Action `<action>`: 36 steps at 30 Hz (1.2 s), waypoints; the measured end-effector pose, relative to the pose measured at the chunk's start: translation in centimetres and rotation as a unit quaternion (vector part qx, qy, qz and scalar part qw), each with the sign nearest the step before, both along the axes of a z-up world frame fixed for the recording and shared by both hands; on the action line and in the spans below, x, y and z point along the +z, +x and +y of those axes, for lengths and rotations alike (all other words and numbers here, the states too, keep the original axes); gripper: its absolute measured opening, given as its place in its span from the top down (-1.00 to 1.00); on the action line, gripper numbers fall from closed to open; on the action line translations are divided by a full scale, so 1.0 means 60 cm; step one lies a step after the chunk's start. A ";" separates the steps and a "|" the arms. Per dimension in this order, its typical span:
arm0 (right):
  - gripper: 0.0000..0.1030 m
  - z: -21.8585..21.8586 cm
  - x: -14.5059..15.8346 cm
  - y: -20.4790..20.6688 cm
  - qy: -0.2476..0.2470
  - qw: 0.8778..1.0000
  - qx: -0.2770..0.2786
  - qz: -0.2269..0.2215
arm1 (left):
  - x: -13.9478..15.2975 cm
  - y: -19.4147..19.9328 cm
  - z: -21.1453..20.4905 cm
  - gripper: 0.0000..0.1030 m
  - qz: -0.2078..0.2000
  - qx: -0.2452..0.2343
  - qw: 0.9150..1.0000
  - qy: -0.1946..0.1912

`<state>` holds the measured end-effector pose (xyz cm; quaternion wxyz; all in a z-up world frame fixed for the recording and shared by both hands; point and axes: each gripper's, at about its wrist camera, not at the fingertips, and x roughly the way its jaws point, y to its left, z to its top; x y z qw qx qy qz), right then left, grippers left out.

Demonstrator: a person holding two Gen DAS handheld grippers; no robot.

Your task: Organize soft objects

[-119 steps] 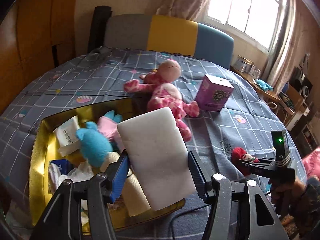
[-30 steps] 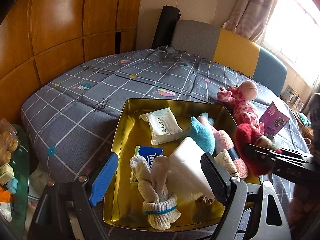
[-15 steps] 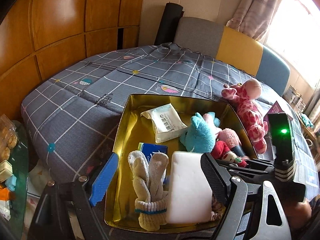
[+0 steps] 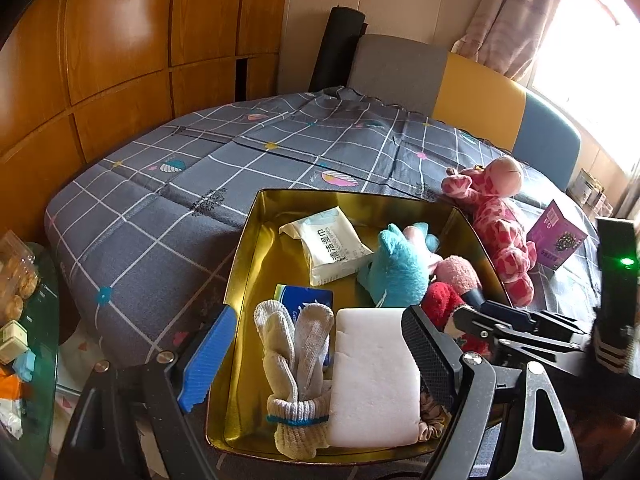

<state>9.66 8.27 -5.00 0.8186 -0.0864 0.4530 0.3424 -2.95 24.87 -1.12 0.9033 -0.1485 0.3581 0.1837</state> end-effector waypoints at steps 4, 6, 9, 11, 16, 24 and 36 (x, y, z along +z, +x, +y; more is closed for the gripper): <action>0.22 -0.008 0.012 -0.014 0.004 1.000 0.000 -0.023 | 0.004 -0.002 -0.004 -0.70 -0.004 -0.001 1.000 0.003; 0.22 -0.006 0.009 -0.018 0.003 1.000 0.005 -0.026 | 0.007 -0.003 -0.007 -0.70 -0.005 -0.001 1.000 0.006; 0.22 0.002 -0.004 -0.026 -0.024 0.999 0.011 -0.033 | 0.009 -0.005 -0.012 -0.72 -0.005 -0.001 1.000 0.009; 0.22 0.002 -0.008 -0.031 -0.031 0.999 0.009 -0.037 | 0.012 -0.008 -0.015 -0.81 -0.008 0.002 1.000 0.013; 0.22 -0.015 0.015 -0.049 -0.013 0.998 -0.006 -0.057 | 0.021 -0.015 -0.023 -0.98 -0.015 0.013 0.999 0.027; 0.20 -0.060 0.046 -0.089 -0.004 0.991 -0.075 -0.111 | 0.034 -0.030 -0.047 -0.99 -0.022 0.015 0.999 0.039; 0.20 -0.100 0.058 -0.120 -0.008 0.981 -0.131 -0.141 | 0.055 -0.057 -0.090 -0.99 -0.045 0.030 0.996 0.069</action>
